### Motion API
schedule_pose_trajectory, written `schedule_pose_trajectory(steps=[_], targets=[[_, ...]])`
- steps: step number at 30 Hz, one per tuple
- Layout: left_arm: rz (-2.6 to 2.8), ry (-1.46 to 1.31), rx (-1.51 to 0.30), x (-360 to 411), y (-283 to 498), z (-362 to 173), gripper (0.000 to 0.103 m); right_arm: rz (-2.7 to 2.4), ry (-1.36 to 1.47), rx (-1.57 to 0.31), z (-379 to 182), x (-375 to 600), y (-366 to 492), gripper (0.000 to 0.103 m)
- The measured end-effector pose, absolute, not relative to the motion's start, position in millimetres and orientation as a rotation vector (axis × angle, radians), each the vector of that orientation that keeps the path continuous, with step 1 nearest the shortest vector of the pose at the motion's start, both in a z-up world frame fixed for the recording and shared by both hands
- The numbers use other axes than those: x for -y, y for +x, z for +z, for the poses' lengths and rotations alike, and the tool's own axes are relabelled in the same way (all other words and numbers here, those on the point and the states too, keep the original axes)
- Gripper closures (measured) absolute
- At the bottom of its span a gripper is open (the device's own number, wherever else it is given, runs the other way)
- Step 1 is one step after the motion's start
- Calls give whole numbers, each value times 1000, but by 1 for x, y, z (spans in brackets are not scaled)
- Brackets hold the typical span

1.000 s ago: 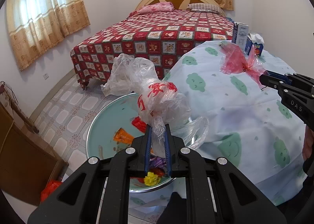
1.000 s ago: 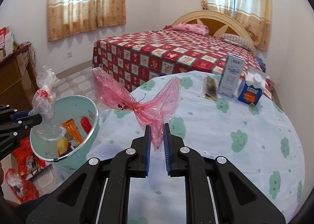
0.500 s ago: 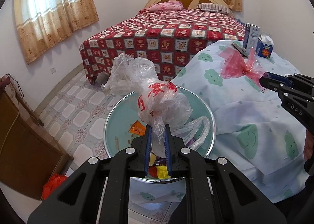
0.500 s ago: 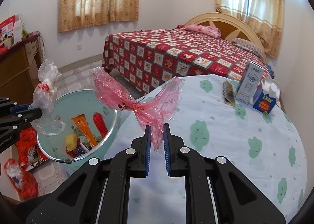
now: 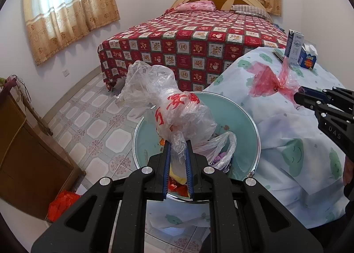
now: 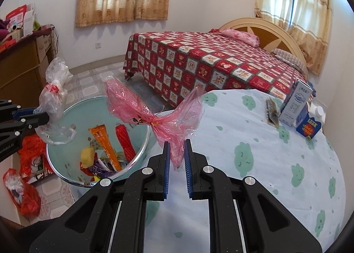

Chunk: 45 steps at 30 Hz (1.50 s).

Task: Collect trash
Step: 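Carry the clear bag over the teal bucket while the right gripper carries the pink bag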

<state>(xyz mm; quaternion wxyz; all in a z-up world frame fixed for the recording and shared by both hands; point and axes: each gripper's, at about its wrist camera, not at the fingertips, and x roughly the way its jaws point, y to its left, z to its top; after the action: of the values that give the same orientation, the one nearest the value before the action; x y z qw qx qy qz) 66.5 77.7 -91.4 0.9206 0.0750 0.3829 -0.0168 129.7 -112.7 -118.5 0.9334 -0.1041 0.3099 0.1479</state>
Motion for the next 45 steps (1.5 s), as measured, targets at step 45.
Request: schedule_pose_trajectory(steps=[45], targets=[[11, 101, -789, -112, 73, -89, 90, 375, -309, -633, -122, 71, 139, 89]])
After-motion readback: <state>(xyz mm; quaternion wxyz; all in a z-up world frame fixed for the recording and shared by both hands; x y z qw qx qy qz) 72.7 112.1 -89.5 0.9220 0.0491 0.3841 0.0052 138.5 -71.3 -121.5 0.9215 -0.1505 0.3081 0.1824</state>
